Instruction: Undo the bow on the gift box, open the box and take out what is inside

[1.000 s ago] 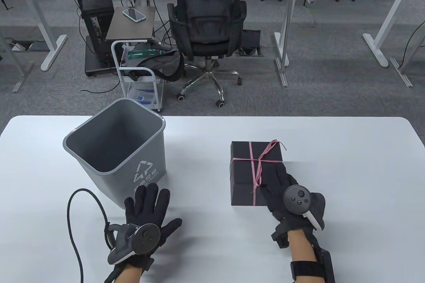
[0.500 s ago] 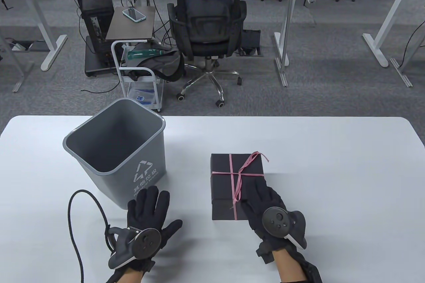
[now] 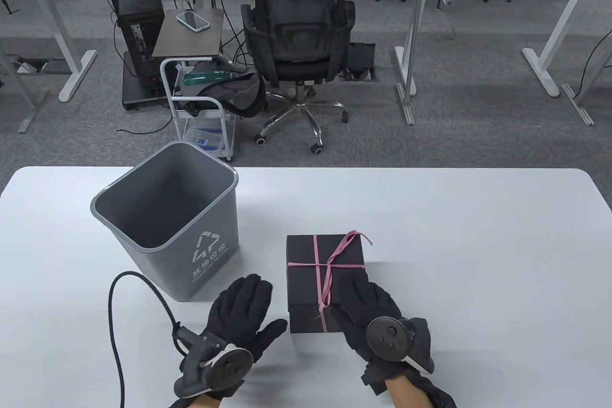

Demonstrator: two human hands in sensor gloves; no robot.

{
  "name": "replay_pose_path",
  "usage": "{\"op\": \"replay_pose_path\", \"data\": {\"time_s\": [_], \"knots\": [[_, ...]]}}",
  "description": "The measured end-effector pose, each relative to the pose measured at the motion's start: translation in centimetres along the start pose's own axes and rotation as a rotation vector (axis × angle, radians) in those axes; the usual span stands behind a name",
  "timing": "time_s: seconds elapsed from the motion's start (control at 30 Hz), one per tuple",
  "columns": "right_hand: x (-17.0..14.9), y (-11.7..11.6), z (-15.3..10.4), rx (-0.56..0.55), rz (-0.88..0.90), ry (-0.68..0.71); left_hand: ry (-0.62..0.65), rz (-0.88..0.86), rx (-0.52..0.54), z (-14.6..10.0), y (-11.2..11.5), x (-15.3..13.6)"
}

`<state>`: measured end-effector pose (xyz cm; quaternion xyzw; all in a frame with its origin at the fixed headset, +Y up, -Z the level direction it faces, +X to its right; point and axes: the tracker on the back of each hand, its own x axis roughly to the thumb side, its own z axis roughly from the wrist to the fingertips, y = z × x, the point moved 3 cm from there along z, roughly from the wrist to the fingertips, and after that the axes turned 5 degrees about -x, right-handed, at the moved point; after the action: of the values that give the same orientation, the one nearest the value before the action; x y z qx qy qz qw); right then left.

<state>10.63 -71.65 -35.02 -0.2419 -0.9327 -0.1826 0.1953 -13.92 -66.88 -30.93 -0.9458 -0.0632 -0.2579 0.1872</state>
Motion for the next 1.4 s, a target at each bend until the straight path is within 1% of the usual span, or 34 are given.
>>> {"op": "replay_pose_path", "data": {"time_s": [0.1,0.2,0.3,0.4,0.47,0.53,0.63,0.83,1.03,1.4], "knots": [[0.3,0.0,-0.1,0.001,-0.007,0.012,0.060,0.010,-0.035,1.9,0.0,2.1],[0.3,0.0,-0.2,0.004,0.007,0.020,0.105,0.051,-0.117,3.6,0.6,3.7],[0.4,0.1,-0.1,0.005,0.014,0.020,0.119,0.053,-0.149,4.3,1.4,4.5],[0.4,0.1,-0.1,0.000,0.028,0.025,0.086,0.095,-0.162,4.5,2.4,4.9],[0.4,0.1,-0.1,-0.001,0.033,0.026,0.064,0.166,-0.158,4.4,3.0,4.9],[0.3,0.1,-0.1,-0.004,0.039,0.026,0.051,0.193,-0.144,4.1,3.5,4.7],[0.3,0.1,-0.1,-0.006,0.041,0.027,0.070,0.177,-0.087,3.7,3.7,4.7],[0.1,0.1,-0.1,-0.001,0.048,0.028,0.086,0.200,-0.025,3.5,3.7,5.1],[0.1,0.0,-0.1,-0.002,0.043,0.029,0.076,0.211,-0.022,3.6,3.5,5.3],[0.1,-0.1,-0.1,-0.004,0.041,0.028,0.056,0.179,-0.003,3.8,3.1,5.2]]}}
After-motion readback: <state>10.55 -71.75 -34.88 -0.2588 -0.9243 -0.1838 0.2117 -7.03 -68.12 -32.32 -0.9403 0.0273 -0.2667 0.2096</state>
